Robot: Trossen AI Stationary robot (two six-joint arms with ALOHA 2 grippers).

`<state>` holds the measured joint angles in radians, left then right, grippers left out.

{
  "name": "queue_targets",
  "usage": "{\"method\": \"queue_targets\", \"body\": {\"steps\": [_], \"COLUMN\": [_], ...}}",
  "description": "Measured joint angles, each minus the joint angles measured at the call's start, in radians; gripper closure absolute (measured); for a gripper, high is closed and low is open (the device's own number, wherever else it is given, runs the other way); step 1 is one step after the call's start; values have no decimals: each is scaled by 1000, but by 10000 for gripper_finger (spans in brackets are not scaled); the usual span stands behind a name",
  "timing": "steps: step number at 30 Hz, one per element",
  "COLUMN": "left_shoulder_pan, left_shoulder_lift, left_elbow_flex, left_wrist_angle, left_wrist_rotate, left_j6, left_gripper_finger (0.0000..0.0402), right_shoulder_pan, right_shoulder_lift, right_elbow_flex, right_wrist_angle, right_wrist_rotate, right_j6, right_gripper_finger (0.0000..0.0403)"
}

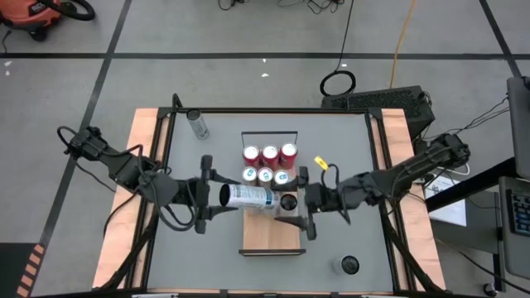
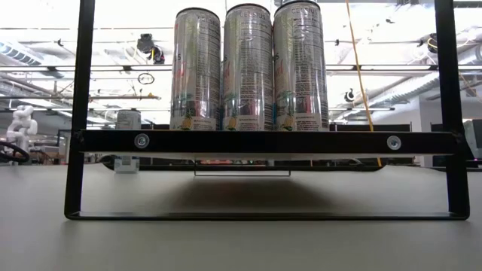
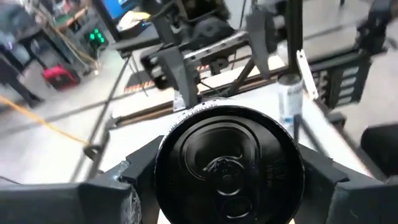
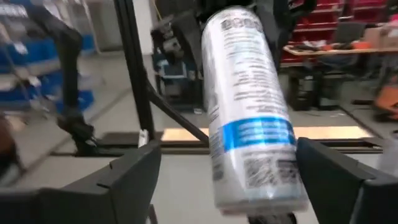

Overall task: Place canned beverage on shelf
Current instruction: Put the middle white-blue soda can on the shelf

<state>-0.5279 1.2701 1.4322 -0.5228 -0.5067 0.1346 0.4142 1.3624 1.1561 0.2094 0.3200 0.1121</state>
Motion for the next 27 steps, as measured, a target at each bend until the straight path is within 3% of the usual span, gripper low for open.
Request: {"method": "queue_targets", "body": {"steps": [7,17,21,27], "left_shoulder_pan": [-18,-16,-16,-16], "left_shoulder_lift": [0,18,60,103], "left_elbow_flex": [22,34,34,34], "left_wrist_angle": [-7,-6,-12,-12], "left_wrist_rotate": [21,28,35,37], "left_j6": [-368,-609,-628,-677], "left_gripper_finger": [151,149,148,148], "right_shoulder_pan": [121,180,178,156], "right_shoulder_lift": [28,153,197,203], "right_elbow_flex": [0,-2,-2,-2], "right_wrist_angle": [-18,146,256,265], "right_wrist_rotate": [158,463,461,384], "right_j6": [-96,-370,-440,-367], "right_gripper_finger": [84,84,84,85]}}
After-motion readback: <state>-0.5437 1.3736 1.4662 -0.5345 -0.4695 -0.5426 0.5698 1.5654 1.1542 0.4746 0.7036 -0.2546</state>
